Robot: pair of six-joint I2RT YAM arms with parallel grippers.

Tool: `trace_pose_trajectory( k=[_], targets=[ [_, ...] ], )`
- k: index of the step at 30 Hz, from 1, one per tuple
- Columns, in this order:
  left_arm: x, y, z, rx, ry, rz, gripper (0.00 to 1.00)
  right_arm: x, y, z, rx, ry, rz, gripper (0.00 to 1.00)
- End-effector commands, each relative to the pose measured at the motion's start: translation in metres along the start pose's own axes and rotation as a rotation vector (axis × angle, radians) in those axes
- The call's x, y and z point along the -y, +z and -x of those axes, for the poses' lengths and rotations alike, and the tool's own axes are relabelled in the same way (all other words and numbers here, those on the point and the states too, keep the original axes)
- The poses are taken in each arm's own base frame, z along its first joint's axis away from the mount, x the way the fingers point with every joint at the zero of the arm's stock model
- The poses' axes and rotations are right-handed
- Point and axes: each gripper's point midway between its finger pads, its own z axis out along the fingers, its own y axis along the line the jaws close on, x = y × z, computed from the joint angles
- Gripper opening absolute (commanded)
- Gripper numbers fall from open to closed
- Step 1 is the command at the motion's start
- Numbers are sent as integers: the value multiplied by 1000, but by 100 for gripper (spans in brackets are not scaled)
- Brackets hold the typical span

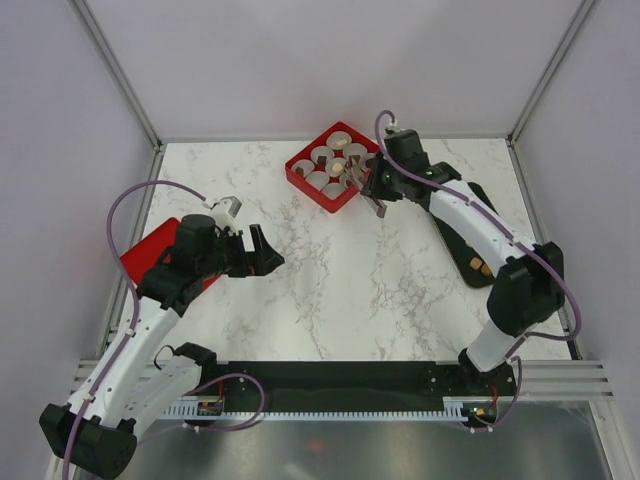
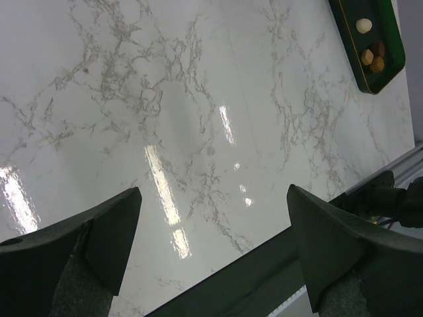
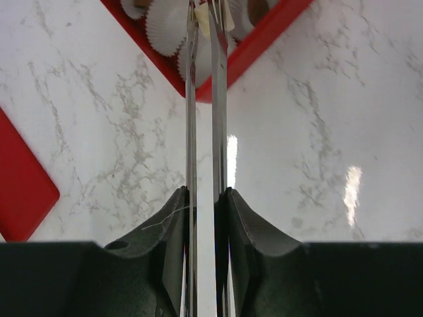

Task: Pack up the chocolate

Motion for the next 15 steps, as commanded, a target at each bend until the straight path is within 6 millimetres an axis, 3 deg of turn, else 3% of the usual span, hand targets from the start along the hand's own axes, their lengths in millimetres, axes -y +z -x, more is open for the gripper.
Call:
trace_pose_trajectory(
  k=[1, 7, 15],
  targets=[
    [1, 0, 5, 25, 49, -13, 100, -52, 17, 33, 115, -40, 73, 35],
    [1, 0, 5, 29, 50, -12, 100, -88, 61, 33, 116, -96, 98, 34],
    [1, -1, 5, 27, 51, -13, 100, -93, 86, 30, 127, -127, 79, 35]
  ],
)
